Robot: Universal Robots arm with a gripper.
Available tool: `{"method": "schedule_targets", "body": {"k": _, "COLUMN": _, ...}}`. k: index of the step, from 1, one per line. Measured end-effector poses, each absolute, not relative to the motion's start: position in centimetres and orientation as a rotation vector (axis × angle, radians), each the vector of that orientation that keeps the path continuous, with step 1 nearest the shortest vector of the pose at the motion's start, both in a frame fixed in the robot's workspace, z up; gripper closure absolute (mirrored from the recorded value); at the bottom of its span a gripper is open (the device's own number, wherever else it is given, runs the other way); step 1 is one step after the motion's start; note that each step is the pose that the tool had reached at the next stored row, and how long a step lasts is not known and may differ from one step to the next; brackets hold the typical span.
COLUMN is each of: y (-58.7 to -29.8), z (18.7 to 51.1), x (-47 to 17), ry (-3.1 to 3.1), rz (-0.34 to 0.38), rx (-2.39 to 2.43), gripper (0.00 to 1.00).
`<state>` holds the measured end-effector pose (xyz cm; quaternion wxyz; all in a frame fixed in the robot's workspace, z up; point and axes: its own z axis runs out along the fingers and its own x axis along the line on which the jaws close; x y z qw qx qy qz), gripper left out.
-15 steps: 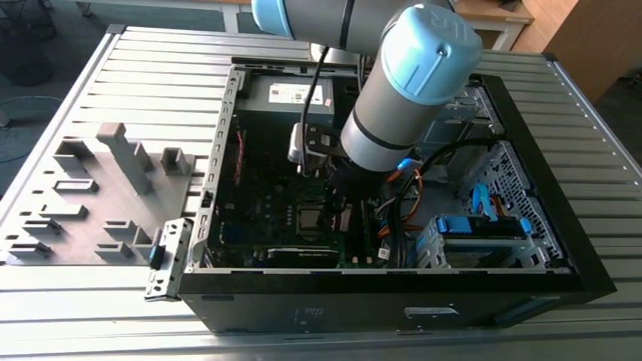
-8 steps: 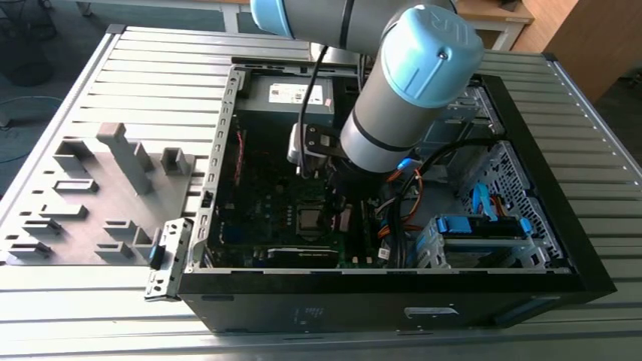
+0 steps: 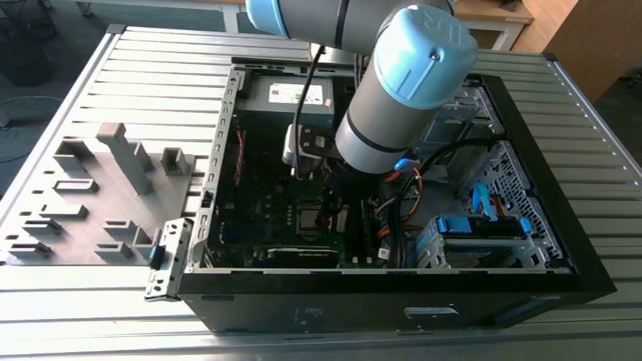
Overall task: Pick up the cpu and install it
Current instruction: 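Install the first cpu locking lever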
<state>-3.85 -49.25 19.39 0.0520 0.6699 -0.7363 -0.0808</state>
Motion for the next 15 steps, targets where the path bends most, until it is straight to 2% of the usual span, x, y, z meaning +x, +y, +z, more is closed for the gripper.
{"method": "schedule_targets", "body": {"k": 15, "y": -49.26, "z": 19.35, "x": -4.05, "ry": -2.233, "rz": -0.216, "rx": 2.028, "gripper": 0.89}}
